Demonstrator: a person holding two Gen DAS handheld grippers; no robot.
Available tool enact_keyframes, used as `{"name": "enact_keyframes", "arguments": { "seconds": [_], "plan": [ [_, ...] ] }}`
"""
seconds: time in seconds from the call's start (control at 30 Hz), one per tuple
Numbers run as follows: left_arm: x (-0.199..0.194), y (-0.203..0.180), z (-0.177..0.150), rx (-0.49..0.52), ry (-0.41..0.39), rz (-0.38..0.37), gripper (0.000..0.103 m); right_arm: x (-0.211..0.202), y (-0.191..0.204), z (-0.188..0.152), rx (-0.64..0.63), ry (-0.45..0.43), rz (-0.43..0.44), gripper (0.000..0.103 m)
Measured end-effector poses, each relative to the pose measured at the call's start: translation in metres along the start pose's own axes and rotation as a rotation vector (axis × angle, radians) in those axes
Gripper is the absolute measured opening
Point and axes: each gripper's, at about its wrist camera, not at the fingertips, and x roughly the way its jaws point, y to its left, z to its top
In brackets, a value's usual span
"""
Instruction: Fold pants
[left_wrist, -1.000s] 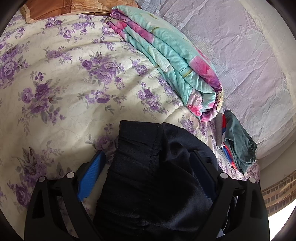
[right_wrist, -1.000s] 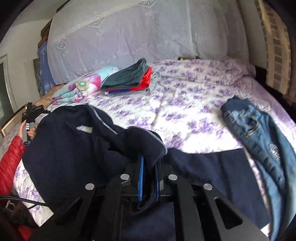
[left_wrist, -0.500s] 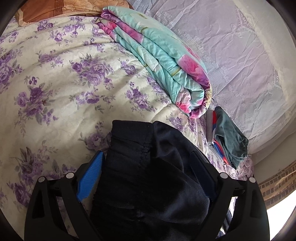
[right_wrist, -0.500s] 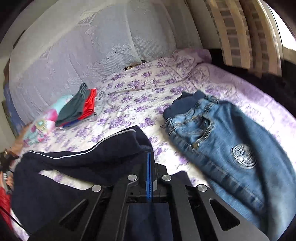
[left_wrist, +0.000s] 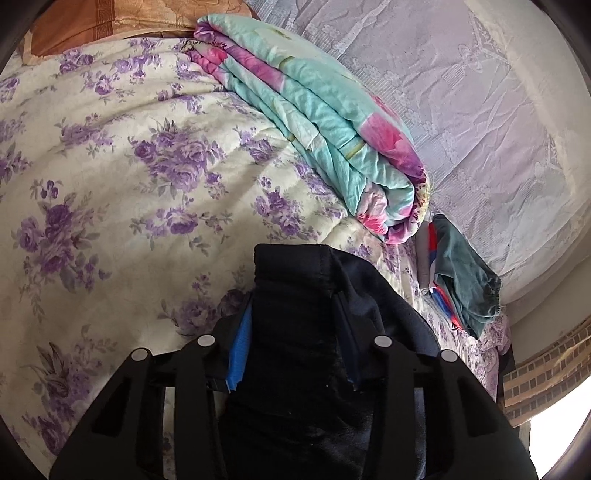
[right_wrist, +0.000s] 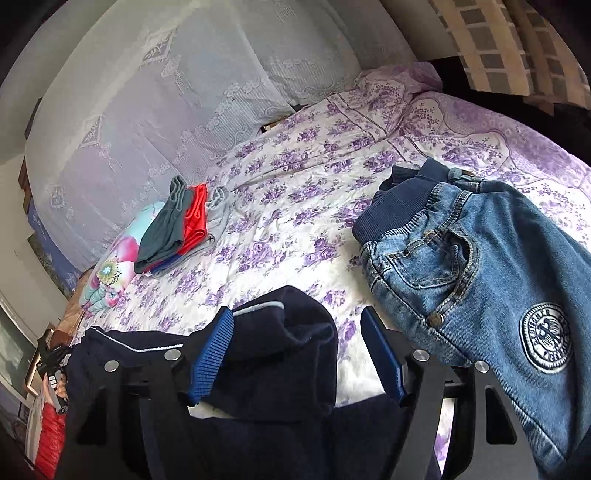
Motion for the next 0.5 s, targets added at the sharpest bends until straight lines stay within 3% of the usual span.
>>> {"name": "enact_keyframes", "arguments": {
  "seconds": [0.1,0.2,0.23,0.27,0.3,0.4,0.5],
  "plan": [
    [0.001,0.000,-0.001,0.003,0.000,0.007,0.040,0.012,-0.003,0.003,0.009,0.016,0.038,0.073],
    [0.002,0.001,-0.001,0.000,0.003,0.008,0.040,0.016,0.013,-0.004,-0.081,0.015,0.019,0.069],
    [0.002,-0.001,-0.001,0.004,0.002,0.014,0.040,0.016,0.020,-0.006,-0.121,0.009,0.008,0.060],
    [0.003,-0.002,-0.001,0.010,0.003,0.025,0.040,0.019,0.026,-0.006,-0.145,0.016,0.005,0.027],
    [0.003,-0.005,-0.001,0.018,0.002,0.039,0.040,0.022,0.029,-0.005,-0.149,0.031,0.001,0.009],
    [-0.009,-0.014,-0.001,0.042,-0.040,0.057,0.040,0.009,0.034,0.001,-0.125,-0.011,0.006,0.008],
    [-0.033,-0.023,-0.001,0.047,-0.090,0.028,0.039,-0.032,0.037,0.015,-0.075,-0.098,0.081,0.008]
  ]
}}
